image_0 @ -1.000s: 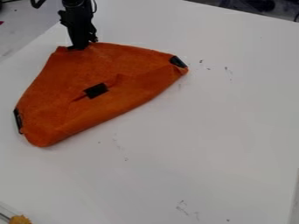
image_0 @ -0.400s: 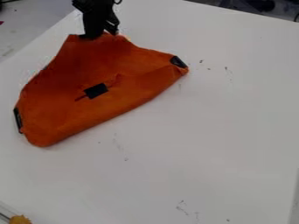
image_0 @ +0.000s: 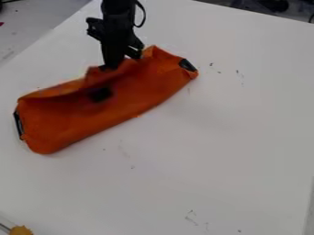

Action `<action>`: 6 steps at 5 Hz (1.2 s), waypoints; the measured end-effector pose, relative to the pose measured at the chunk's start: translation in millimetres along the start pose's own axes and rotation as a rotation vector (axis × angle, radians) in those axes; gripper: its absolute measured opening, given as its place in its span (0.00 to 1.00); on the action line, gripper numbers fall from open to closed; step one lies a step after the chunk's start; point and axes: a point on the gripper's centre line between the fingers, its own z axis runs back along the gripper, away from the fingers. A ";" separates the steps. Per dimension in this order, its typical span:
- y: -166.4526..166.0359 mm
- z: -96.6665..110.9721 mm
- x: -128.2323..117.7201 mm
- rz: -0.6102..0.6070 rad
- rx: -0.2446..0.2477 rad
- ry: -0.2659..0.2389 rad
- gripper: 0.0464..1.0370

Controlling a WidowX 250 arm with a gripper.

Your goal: Fold the cloth from top left to right

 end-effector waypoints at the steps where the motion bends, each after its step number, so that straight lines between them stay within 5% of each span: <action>1: -15.9 -9.9 -15.6 0.030 -0.053 0.022 0.01; 3: -24.2 -12.2 -19.7 0.036 -0.091 0.006 0.04; 4: -25.2 -11.6 -19.3 0.045 -0.098 0.004 0.20; 6: -47.4 -16.5 -29.7 0.056 -0.145 0.033 0.78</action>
